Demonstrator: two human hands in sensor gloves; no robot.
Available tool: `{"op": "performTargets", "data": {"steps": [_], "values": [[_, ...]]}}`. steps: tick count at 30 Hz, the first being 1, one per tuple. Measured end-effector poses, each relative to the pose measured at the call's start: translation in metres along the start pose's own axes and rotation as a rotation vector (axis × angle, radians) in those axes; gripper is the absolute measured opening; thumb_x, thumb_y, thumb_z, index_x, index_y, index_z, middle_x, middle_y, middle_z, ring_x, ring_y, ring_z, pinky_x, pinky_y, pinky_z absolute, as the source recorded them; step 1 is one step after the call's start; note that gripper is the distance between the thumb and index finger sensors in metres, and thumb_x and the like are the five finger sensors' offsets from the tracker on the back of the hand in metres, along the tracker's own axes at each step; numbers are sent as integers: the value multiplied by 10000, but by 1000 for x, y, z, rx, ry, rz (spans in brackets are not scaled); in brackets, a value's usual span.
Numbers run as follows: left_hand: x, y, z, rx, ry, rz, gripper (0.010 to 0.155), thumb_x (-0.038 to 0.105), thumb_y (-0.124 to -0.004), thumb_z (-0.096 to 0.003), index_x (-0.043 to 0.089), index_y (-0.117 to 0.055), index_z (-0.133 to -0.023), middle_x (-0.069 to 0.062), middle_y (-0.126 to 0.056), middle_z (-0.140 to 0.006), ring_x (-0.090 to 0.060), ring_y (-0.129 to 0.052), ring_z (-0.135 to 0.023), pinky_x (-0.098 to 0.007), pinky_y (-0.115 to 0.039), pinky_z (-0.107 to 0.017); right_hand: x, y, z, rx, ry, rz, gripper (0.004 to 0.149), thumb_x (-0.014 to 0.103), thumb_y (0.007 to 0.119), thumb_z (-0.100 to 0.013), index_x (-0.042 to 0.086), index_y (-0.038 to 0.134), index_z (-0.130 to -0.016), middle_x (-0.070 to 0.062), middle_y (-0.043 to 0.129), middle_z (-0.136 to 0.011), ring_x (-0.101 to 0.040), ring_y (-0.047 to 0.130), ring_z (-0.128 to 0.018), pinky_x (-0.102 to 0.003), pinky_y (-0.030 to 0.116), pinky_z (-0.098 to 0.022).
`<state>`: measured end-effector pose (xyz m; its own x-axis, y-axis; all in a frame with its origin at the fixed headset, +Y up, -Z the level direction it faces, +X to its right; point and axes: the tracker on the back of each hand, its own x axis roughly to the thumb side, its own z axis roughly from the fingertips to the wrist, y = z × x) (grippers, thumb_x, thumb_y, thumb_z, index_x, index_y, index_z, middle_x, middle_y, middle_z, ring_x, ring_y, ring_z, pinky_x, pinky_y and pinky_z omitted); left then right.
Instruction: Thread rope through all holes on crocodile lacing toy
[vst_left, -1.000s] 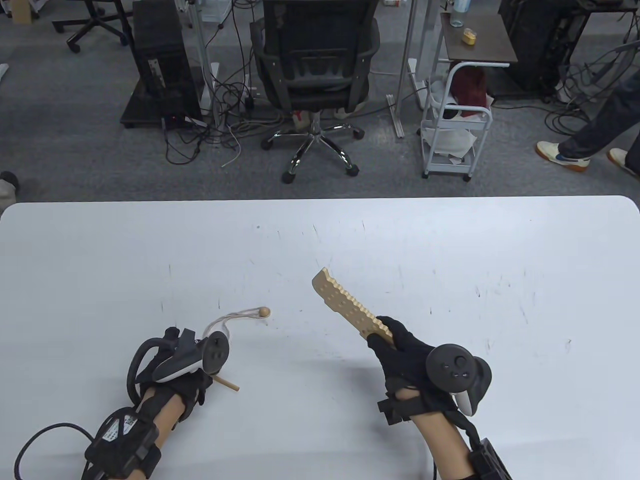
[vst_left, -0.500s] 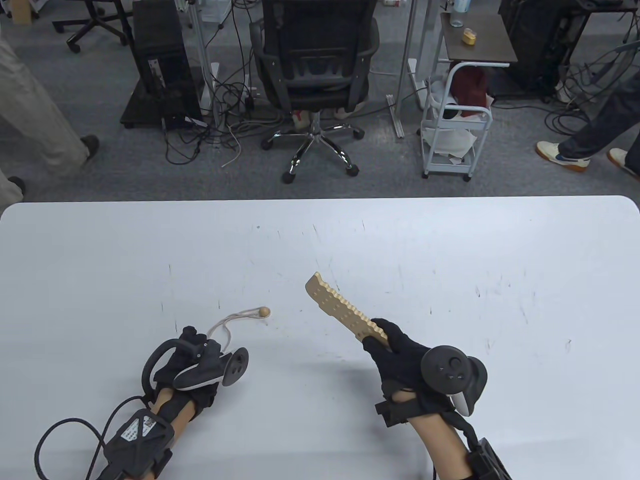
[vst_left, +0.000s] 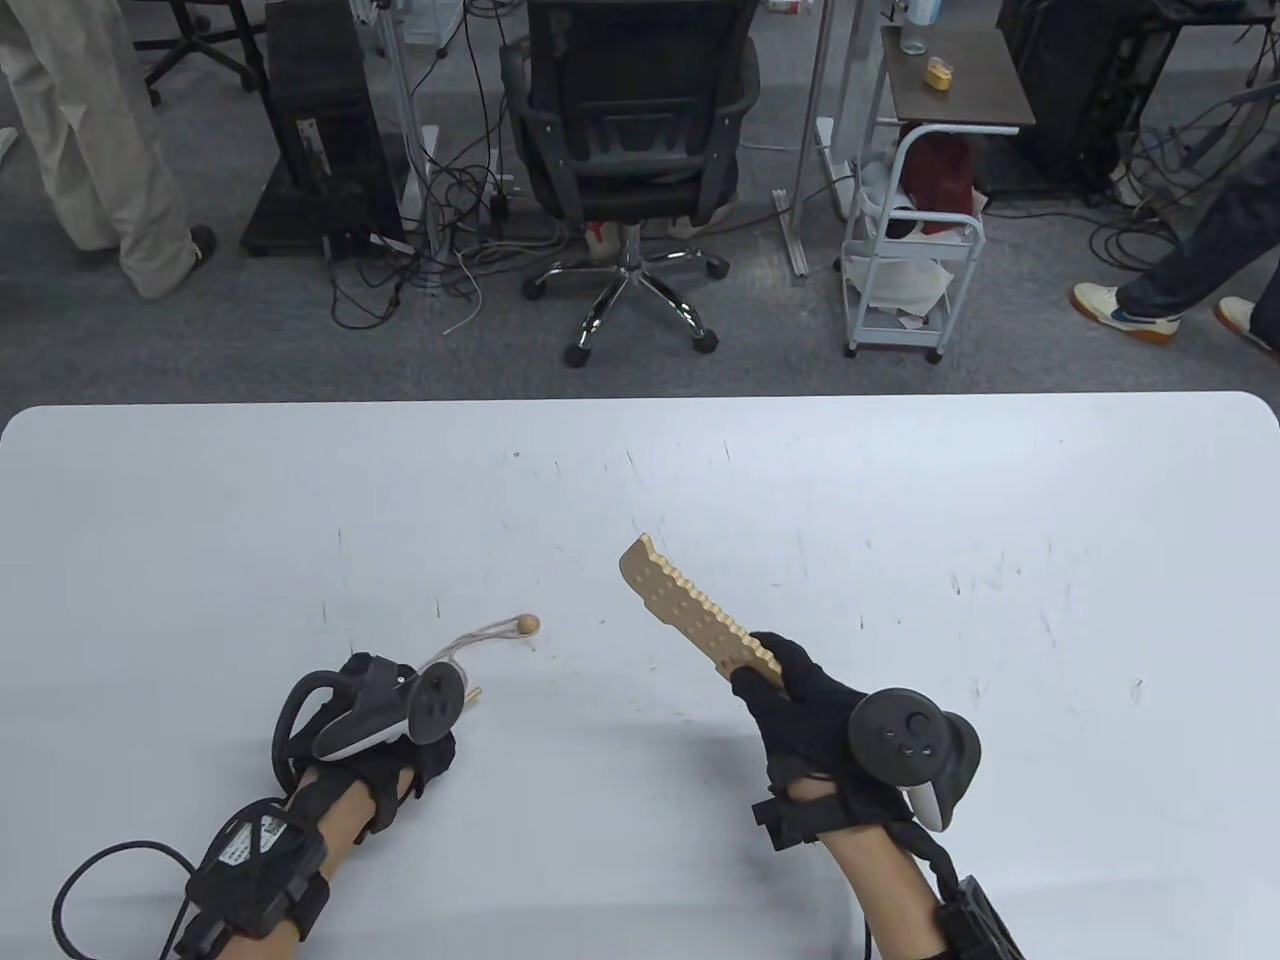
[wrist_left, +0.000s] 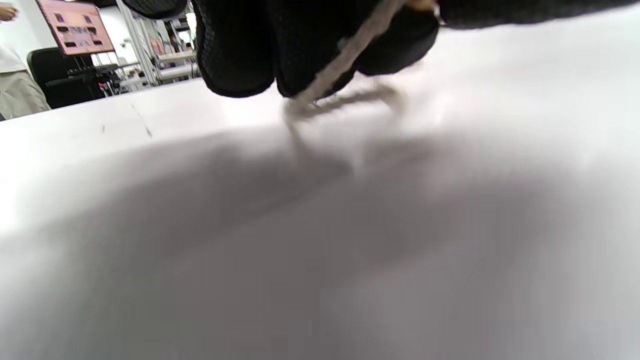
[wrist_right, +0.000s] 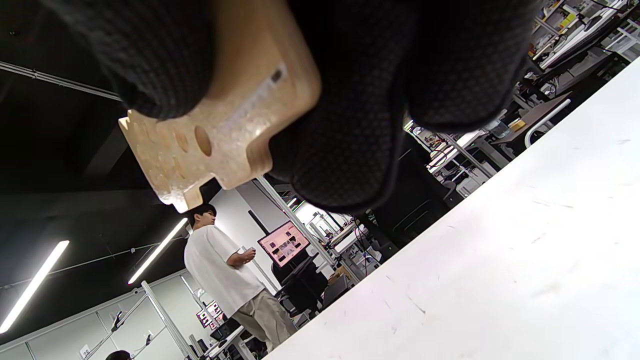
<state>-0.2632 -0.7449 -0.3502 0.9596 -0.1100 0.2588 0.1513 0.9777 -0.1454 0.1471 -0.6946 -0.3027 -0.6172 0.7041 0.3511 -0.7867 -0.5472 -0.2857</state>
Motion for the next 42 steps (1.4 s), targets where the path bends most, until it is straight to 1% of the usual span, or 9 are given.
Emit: {"op": "performTargets", "data": {"steps": [1,7,10,14,16,23,27,35,42], "values": [[-4,7,4,48,4,42,461,562,-709,-385,292,-815,-744,7,-848,-802,-303,-798,-889,-578,-516,-780,0,-1,0,-3,3,-3,442,432,849,-435,235,805,-828,-43,1012,-702,-238,1096,-490,-478,856,-426],[-25,44,27,209,19,269,461,540,-687,-431,280,-776,-802,0,-798,-853,-311,-756,-918,-585,-498,-787,-1,-1,0,-6,10,-7,443,431,850,-433,234,807,-827,-46,1008,-704,-239,1096,-491,-480,856,-424],[-31,61,40,288,21,344,457,516,-667,-430,289,-746,-819,5,-770,-882,-306,-736,-939,-590,-486,-794,-1,-1,0,-4,11,-4,442,431,850,-433,233,807,-826,-43,1015,-698,-239,1096,-489,-479,856,-424],[-36,77,55,406,21,375,462,496,-659,-390,319,-754,-806,11,-815,-885,-296,-809,-908,-593,-517,-787,-1,-2,0,-5,15,-1,443,431,850,-433,232,807,-827,-44,1013,-701,-240,1096,-489,-480,856,-424],[-38,82,61,453,22,401,463,489,-671,-381,326,-761,-805,22,-867,-847,-281,-876,-862,-592,-540,-781,-1,-2,0,-7,18,-2,442,430,850,-433,234,807,-827,-44,1015,-700,-239,1096,-489,-480,856,-424],[-45,90,68,542,38,469,462,443,-731,-369,327,-770,-814,60,-975,-700,-227,-1016,-708,-573,-613,-761,-2,-3,-1,-7,29,2,442,430,851,-432,233,808,-826,-47,1014,-699,-240,1096,-490,-480,855,-425],[-46,93,67,569,39,509,474,413,-733,-378,322,-732,-844,66,-939,-727,-222,-982,-733,-568,-594,-772,-3,-2,-1,-2,35,8,442,430,851,-433,233,807,-827,-46,1014,-699,-240,1097,-489,-482,855,-425],[-48,98,62,679,-6,769,505,358,-752,-400,308,-701,-900,50,-914,-770,-233,-952,-762,-566,-580,-778,-4,-2,-2,5,40,17,444,430,852,-432,234,807,-827,-44,1013,-701,-240,1095,-491,-480,855,-425],[-51,87,63,764,-54,898,524,372,-774,-414,301,-706,-929,45,-934,-742,-233,-966,-734,-562,-590,-773,-4,-2,-3,6,44,18,441,430,852,-434,235,808,-827,-47,1011,-703,-241,1095,-492,-481,854,-426]]}}
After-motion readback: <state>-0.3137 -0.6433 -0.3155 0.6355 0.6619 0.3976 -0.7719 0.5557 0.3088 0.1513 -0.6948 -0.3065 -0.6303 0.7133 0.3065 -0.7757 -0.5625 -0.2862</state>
